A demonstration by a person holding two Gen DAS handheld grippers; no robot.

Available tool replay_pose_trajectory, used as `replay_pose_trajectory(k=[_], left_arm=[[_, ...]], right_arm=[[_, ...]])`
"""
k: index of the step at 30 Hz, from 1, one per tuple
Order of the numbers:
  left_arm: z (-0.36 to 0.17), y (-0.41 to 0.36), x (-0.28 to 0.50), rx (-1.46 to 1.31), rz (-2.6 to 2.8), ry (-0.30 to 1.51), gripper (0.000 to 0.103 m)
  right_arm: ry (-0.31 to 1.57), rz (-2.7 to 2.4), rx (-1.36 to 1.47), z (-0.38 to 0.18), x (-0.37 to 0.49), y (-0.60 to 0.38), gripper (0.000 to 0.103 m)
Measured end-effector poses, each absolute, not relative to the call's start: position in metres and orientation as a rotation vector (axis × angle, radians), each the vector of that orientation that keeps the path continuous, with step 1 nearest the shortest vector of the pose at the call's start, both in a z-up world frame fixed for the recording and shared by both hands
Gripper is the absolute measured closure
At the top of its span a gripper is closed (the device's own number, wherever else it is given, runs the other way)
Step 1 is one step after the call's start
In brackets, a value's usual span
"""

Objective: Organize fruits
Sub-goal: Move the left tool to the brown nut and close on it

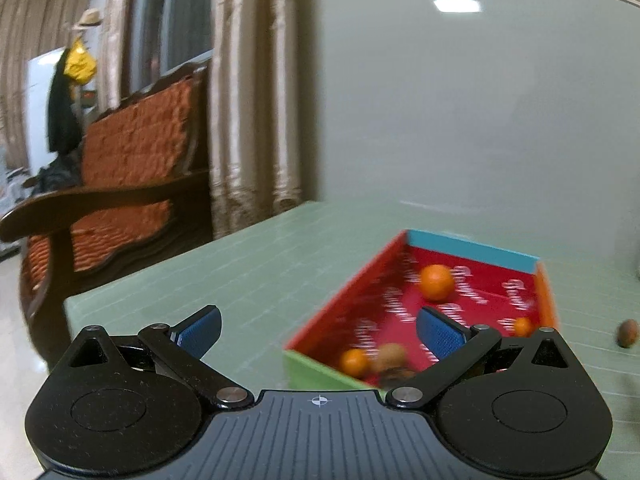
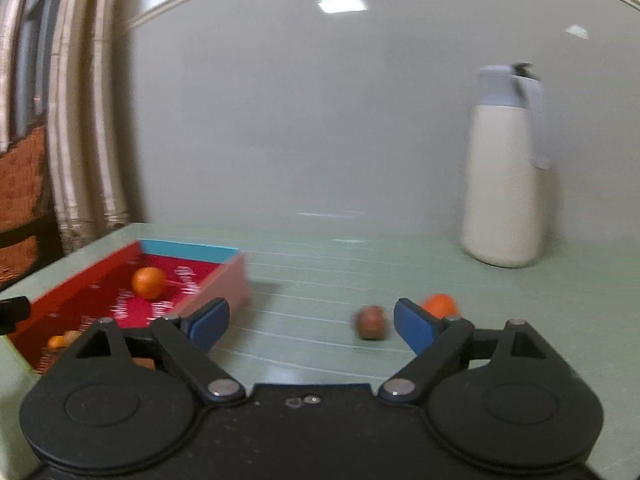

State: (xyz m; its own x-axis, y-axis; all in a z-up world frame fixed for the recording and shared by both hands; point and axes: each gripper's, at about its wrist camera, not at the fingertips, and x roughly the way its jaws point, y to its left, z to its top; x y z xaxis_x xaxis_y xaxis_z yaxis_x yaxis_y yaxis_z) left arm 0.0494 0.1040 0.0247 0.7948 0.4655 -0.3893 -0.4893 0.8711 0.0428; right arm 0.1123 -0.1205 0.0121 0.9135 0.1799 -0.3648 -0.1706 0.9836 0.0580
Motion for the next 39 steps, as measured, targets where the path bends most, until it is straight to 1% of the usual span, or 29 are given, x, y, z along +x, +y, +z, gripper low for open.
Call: replay_pose_trajectory(k=[5, 7, 9, 16, 25, 26, 27, 29, 35, 37, 38, 39], left_arm=[[0.031, 0.069, 0.061, -0.002, 0.407, 0.384, 0.0], [0.035, 0.051, 0.067, 0.027, 0.347, 0.382, 0.0], [0.036, 0.035, 0.072, 0.053, 0.287, 0.392, 0.0], [0.032, -0.031, 0.107, 0.168, 0.119, 0.453, 0.0], [0.014, -0.08, 0.153, 0.245, 0.033, 0.52, 0.001], [0.013, -0.084, 0.157, 0.247, 0.027, 0.524, 0.006], [0.012, -0.087, 0.16, 0.252, 0.022, 0.527, 0.017], [0.009, -0.092, 0.169, 0.255, -0.003, 0.554, 0.02], [0.002, -0.111, 0.184, 0.275, -0.063, 0.557, 0.02], [-0.001, -0.117, 0.189, 0.287, -0.078, 0.561, 0.023], [-0.002, -0.12, 0.192, 0.291, -0.087, 0.567, 0.029], [-0.004, -0.122, 0.196, 0.293, -0.095, 0.578, 0.037]], right_arm=[[0.374, 0.042, 0.036, 0.01, 0.111, -0.153, 0.013], [0.369, -0.022, 0.041, 0.009, 0.11, -0.166, 0.007], [0.364, -0.094, 0.047, 0.008, 0.109, -0.18, 0.005], [0.378, -0.193, 0.098, 0.002, 0.106, -0.222, 0.005], [0.346, -0.334, 0.109, 0.002, 0.092, -0.255, 0.005], [0.349, -0.338, 0.115, 0.001, 0.091, -0.258, 0.005], [0.349, -0.341, 0.123, 0.001, 0.09, -0.262, 0.005], [0.347, -0.345, 0.134, 0.001, 0.088, -0.27, 0.005], [0.329, -0.394, 0.141, 0.003, 0.081, -0.283, 0.005], [0.315, -0.429, 0.138, 0.004, 0.076, -0.287, 0.005], [0.308, -0.447, 0.136, 0.004, 0.074, -0.288, 0.005], [0.302, -0.462, 0.136, 0.004, 0.073, -0.291, 0.005]])
